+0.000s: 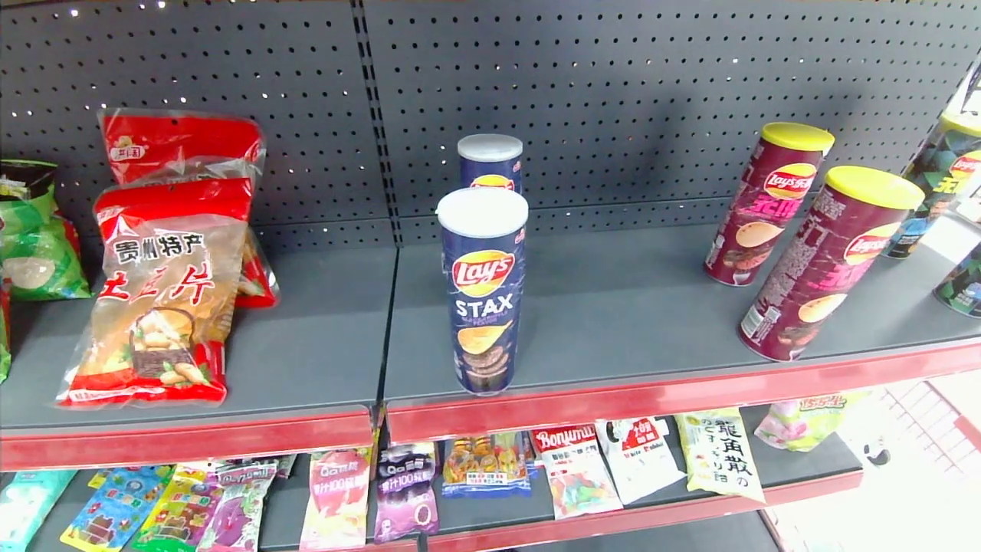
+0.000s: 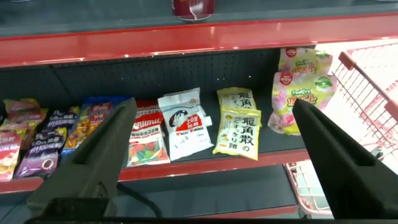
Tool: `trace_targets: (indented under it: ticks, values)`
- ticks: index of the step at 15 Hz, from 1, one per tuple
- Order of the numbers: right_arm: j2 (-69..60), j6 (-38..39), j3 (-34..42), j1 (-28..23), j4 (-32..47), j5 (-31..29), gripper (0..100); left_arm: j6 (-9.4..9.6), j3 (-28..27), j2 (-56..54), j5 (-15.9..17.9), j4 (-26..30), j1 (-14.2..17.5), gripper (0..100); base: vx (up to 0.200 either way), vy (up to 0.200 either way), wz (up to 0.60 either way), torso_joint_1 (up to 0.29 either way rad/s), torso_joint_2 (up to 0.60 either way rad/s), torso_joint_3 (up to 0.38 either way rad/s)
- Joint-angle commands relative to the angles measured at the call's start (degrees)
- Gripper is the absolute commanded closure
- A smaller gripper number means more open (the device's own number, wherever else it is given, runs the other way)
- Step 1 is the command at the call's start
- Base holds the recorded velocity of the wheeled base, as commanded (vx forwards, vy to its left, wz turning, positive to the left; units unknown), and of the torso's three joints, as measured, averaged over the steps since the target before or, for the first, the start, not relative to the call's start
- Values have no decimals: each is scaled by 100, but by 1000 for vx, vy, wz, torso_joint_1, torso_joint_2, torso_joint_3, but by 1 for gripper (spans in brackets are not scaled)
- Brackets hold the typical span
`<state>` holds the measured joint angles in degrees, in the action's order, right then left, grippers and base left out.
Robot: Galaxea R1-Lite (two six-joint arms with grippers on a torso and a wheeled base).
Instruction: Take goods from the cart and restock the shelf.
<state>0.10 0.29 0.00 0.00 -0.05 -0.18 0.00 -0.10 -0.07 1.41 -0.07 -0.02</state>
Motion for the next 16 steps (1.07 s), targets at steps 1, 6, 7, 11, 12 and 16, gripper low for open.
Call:
trace_targets:
  ticks: [1, 6, 7, 11, 12, 16]
  values:
    - [-1, -3, 0, 0, -4, 1, 0, -9, 1, 7, -1, -1, 2, 0, 0, -200, 0, -7, 7, 2]
    - [-1, 6, 0, 0, -4, 1, 0, -9, 1, 7, -1, -1, 2, 0, 0, -200, 0, 6, 4, 0]
    - [-1, 6, 0, 0, -4, 1, 0, -9, 1, 7, -1, -1, 2, 0, 0, -200, 0, 2, 2, 12]
    - [-1, 6, 0, 0, -4, 1, 0, -9, 1, 7, -1, -1, -6, 0, 0, -200, 0, 1, 4, 5]
    - [-1, 6, 0, 0, -4, 1, 0, -18, 1, 7, -1, -1, 2, 0, 0, -200, 0, -2, 2, 2]
    - [-1, 6, 0, 0, -4, 1, 0, -18, 1, 7, -1, -1, 2, 0, 0, -200, 0, 5, 5, 4]
